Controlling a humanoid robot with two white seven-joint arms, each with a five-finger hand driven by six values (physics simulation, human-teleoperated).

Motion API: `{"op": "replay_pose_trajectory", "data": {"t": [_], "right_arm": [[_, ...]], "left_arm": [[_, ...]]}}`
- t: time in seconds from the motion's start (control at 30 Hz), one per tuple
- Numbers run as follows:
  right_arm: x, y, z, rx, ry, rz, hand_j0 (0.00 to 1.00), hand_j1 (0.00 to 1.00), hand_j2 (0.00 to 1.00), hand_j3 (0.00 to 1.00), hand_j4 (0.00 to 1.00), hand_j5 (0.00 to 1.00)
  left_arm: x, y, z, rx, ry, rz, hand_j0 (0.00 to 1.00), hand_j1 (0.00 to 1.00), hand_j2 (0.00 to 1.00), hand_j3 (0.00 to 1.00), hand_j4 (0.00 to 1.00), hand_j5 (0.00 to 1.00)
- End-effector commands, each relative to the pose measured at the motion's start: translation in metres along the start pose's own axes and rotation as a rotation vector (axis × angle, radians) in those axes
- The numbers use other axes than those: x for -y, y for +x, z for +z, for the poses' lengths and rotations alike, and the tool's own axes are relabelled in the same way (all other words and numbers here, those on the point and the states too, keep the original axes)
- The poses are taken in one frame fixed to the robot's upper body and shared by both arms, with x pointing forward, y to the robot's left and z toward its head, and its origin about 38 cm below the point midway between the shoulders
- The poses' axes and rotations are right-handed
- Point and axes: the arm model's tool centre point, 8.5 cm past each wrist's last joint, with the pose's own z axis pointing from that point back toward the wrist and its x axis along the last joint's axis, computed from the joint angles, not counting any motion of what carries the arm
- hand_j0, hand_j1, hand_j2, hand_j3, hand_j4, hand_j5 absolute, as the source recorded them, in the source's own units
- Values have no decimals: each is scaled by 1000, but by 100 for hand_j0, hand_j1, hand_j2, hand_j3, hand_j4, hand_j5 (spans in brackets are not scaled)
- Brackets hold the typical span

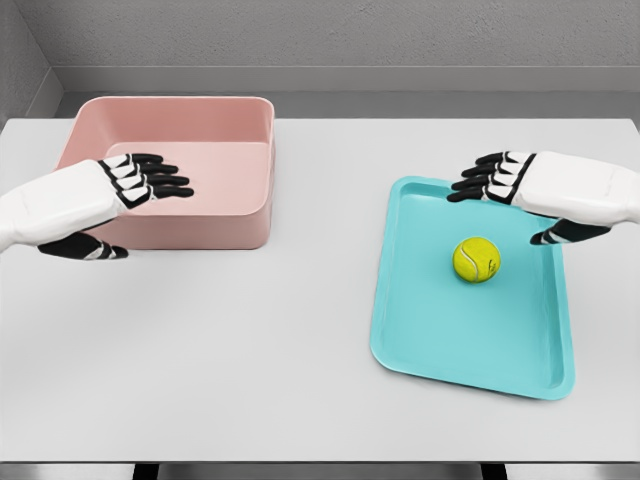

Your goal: Put the tennis from the blue tray into the pink basket with both arms

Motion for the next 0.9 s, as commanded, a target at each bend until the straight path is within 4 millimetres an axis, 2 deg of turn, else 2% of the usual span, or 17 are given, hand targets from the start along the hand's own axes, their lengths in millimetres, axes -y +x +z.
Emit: {"op": "replay_pose_trajectory", "data": {"t": [0.0, 0.13, 0.2, 0.4, 0.57, 0.87], "right_arm": [[0, -1, 2, -4, 7, -10, 100, 100, 100, 100, 100, 100], [-2, 0, -1, 2, 12, 0, 100, 100, 100, 100, 100, 100], [-10, 1, -4, 1, 31, 5, 100, 100, 100, 100, 100, 100], [-36, -19, -17, -29, 106, -69, 100, 100, 100, 100, 100, 100], [-56, -28, -25, -38, 180, -113, 100, 100, 100, 100, 100, 100], [-66, -33, -38, -35, 186, -141, 100, 100, 100, 100, 100, 100]], "left_arm": [[-2, -9, 9, -32, -5, 15, 100, 100, 100, 100, 100, 100], [-1, -15, 13, -54, -12, 16, 100, 100, 100, 100, 100, 100], [0, -15, 13, -54, -15, 17, 100, 100, 100, 100, 100, 100], [1, -14, 13, -52, -28, 10, 100, 100, 100, 100, 100, 100], [-1, -12, 15, -49, -48, -4, 100, 100, 100, 100, 100, 100], [3, -14, 29, -73, -176, -31, 100, 100, 100, 100, 100, 100]]}}
